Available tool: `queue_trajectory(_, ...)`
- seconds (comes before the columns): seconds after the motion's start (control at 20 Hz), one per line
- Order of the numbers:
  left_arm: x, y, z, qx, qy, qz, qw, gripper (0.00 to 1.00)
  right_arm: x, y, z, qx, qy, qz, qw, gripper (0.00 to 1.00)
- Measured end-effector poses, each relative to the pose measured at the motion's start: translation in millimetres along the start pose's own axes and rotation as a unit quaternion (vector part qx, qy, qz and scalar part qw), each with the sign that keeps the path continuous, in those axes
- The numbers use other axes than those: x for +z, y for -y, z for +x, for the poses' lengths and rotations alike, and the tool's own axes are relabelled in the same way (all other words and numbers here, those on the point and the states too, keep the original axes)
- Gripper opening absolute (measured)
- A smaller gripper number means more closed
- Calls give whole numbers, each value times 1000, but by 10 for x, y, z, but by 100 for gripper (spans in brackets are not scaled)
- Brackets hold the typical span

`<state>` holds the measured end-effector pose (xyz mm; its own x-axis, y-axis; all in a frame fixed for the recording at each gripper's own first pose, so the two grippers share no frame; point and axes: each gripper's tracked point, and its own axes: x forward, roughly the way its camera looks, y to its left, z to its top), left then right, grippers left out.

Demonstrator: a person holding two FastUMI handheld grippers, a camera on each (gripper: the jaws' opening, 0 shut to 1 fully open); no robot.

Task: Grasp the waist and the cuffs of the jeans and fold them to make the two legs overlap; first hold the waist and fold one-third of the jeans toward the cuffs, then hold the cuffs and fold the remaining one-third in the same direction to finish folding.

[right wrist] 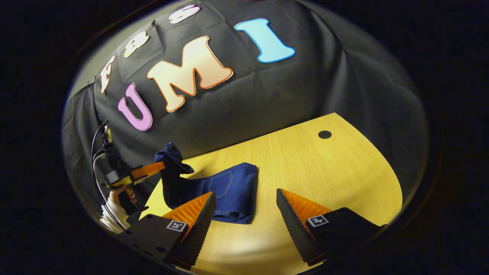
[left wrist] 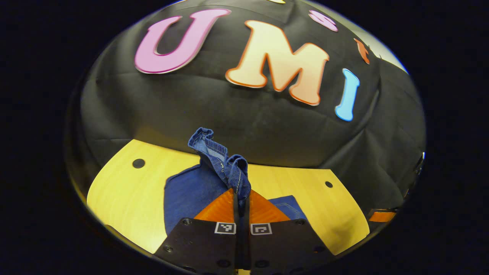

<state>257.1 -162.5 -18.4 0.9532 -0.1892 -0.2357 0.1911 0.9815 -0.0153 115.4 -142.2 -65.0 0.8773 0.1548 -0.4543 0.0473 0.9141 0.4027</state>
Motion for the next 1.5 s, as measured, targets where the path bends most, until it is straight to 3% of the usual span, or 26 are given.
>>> queue_trajectory(0.25, -329, 690, 105, -27, -28, 81, 996, 0, -21, 209, -58, 6, -12, -15, 1000, 100)
queue_trajectory(0.65, -1539, 964, 106, 10, -111, 230, 967, 0, -38, 366, -153, 15, -19, -32, 999, 98)
queue_trajectory(0.75, -1667, 922, 193, 19, -116, 239, 964, 0, -54, 389, -180, 12, -21, -40, 999, 98)
queue_trajectory(0.95, -1766, 887, 202, 13, -123, 207, 970, 4, -16, 359, -220, 8, -8, -45, 999, 98)
queue_trajectory(1.0, -1832, 881, 181, 12, -132, 197, 971, 9, 12, 323, -234, 8, -1, -41, 999, 98)
queue_trajectory(1.05, -1897, 890, 83, 6, -139, 183, 973, 24, 22, 274, -249, 9, 5, -37, 999, 98)
queue_trajectory(1.2, -1805, 902, -135, -7, -104, 144, 984, 86, 49, 170, -293, -4, 25, -42, 999, 98)
queue_trajectory(1.4, -1376, 617, -710, 27, -52, 127, 990, 89, -12, -209, -325, -6, 47, -64, 997, 98)
queue_trajectory(1.45, -1255, 487, -864, 41, -39, 122, 991, 84, -32, -302, -340, -6, 51, -69, 996, 98)
queue_trajectory(1.5, -1141, 366, -1023, 56, -26, 115, 991, 89, -69, -417, -349, -2, 53, -71, 996, 98)
